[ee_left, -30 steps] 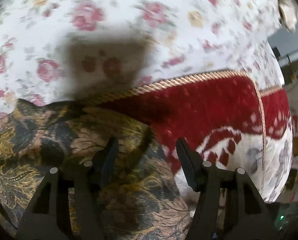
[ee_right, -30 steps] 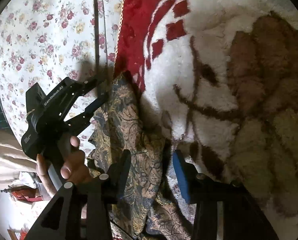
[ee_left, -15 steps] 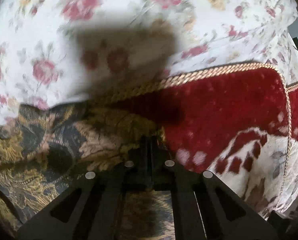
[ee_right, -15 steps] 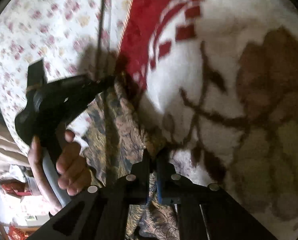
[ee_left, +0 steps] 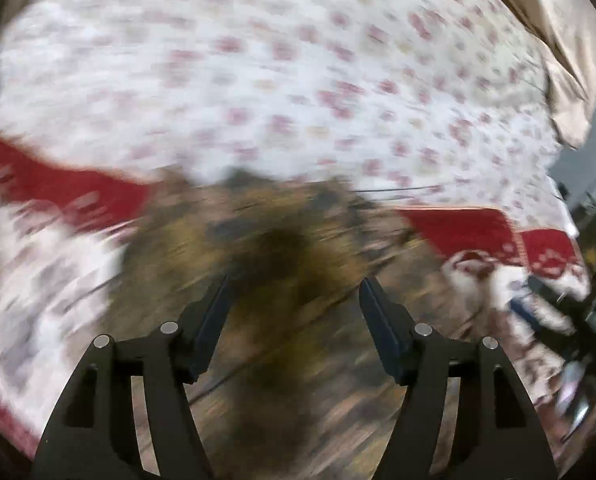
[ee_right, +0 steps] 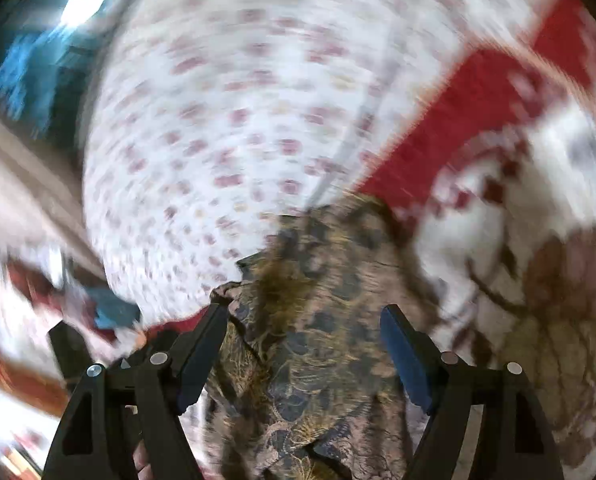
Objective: Fold small clothes
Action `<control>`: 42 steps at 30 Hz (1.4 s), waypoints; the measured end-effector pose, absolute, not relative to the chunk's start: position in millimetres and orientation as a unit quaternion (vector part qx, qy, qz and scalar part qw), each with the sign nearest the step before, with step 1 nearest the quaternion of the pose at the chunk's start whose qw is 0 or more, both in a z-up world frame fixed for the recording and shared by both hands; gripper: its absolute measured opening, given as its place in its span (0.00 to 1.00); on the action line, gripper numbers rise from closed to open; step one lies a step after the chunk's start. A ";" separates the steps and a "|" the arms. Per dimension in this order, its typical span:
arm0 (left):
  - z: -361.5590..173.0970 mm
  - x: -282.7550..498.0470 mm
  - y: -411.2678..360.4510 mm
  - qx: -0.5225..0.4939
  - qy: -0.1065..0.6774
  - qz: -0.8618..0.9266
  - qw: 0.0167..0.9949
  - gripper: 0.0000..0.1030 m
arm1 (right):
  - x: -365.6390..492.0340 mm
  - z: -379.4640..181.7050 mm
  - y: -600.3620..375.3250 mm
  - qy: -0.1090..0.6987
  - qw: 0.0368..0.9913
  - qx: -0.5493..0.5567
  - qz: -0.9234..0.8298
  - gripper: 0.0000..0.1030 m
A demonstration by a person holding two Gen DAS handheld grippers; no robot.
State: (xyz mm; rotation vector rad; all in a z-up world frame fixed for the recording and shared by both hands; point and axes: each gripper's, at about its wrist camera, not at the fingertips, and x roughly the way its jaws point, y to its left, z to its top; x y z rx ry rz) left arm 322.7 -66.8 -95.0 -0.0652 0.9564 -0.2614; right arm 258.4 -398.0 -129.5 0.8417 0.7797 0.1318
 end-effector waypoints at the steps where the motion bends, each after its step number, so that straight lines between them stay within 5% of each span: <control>1: -92.5 309.5 -49.1 -0.035 0.454 -0.109 0.883 0.64 | 253.9 -120.8 -382.3 0.367 0.847 0.378 0.071 0.75; 9: -96.0 216.4 7.0 -0.023 0.437 -0.003 0.899 0.64 | 220.8 -110.1 -312.6 0.390 0.869 0.298 0.068 0.75; 20: -90.9 212.1 3.9 -0.014 0.439 -0.001 0.899 0.64 | 201.5 -125.0 -313.0 0.399 0.866 0.292 0.071 0.75; 28: -95.8 264.3 7.8 -0.040 0.466 -0.030 0.883 0.64 | 218.2 -127.0 -333.1 0.439 0.844 0.297 0.080 0.78; 37: -131.8 414.2 38.5 -0.070 0.519 -0.025 0.851 0.64 | 333.7 -153.3 -381.8 0.502 0.825 0.251 0.065 0.78; 42: -178.3 519.1 39.9 -0.075 0.559 -0.020 0.826 0.64 | 426.1 -196.6 -404.0 0.543 0.806 0.228 0.058 0.62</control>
